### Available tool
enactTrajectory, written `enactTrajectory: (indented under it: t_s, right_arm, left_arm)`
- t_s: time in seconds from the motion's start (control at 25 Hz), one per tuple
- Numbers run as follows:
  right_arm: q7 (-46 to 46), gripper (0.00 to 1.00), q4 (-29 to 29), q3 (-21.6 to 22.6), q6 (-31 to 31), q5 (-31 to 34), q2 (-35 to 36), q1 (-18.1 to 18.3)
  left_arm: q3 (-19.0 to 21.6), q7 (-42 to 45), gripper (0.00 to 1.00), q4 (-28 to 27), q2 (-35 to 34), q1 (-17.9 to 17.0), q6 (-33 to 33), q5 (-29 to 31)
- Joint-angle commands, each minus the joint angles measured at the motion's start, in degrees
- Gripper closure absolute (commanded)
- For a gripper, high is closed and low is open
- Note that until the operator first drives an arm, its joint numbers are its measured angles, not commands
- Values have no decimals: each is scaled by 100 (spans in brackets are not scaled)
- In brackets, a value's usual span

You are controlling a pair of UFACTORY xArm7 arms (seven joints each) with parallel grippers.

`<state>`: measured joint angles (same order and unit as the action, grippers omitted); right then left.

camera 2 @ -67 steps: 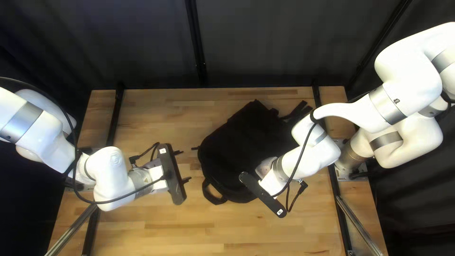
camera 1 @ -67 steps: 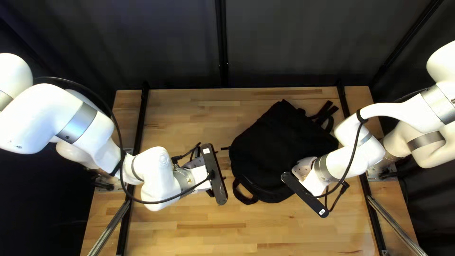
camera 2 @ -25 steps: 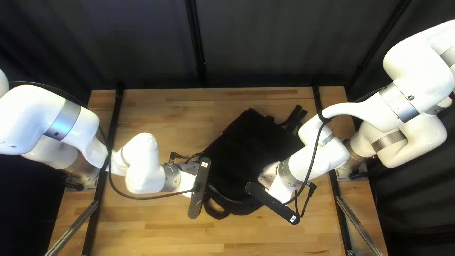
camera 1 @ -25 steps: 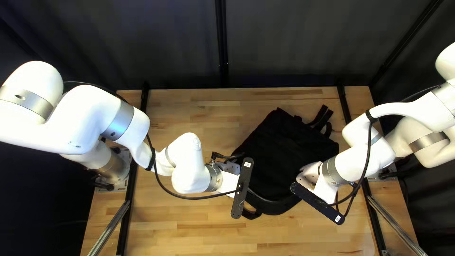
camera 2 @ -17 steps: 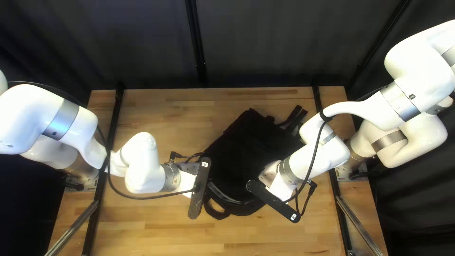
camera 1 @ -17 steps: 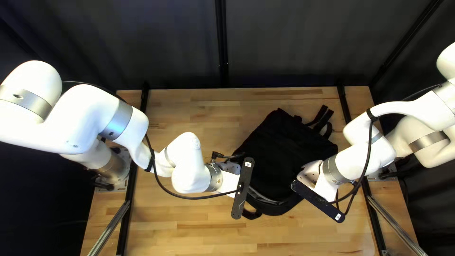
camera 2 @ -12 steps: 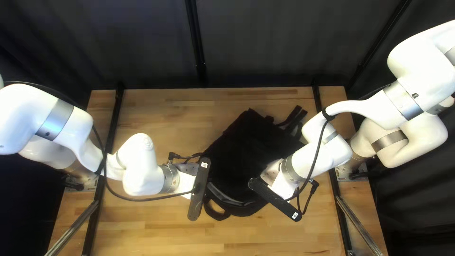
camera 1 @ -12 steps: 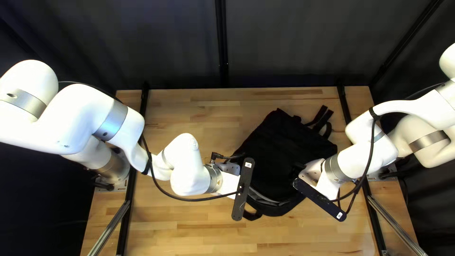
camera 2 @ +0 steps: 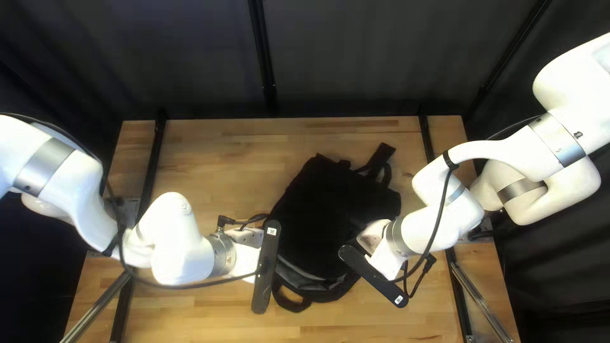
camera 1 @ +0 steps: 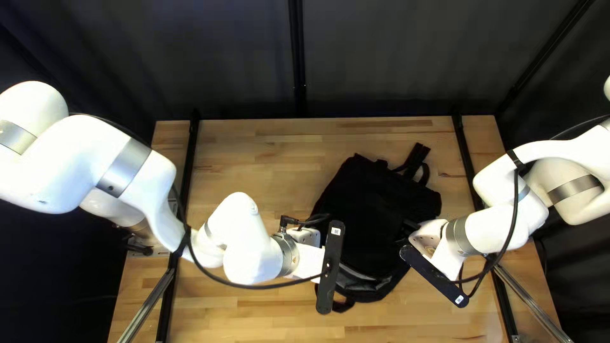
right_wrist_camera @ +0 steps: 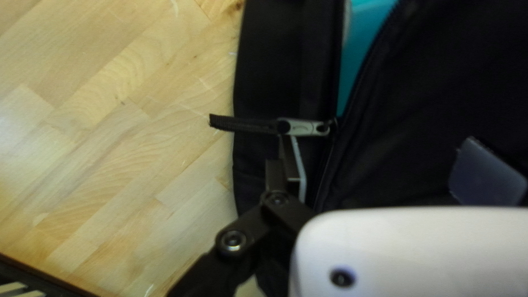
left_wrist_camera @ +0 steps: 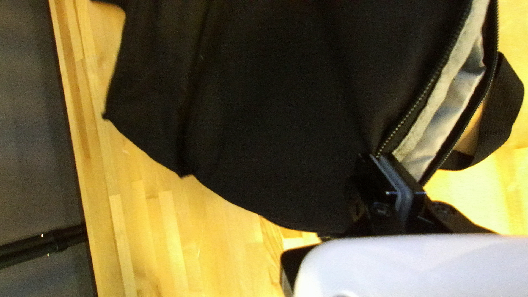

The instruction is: Remove a lunch box from a kids backpack

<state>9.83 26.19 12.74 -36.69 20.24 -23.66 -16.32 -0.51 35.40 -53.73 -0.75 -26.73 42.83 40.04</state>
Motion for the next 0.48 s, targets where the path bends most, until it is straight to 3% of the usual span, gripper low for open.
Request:
enactTrajectory:
  t_s: [0.04, 0.48]
  right_arm:
    - [-95, 0, 32, 71, -111, 19, -39, 1]
    - [-177, 0, 146, 168, -289, 20, -22, -22]
  left_arm:
    - [-61, -275, 100, -133, 37, 57, 29, -163]
    - [-550, -658, 100, 297, 131, 563, -847, -128]
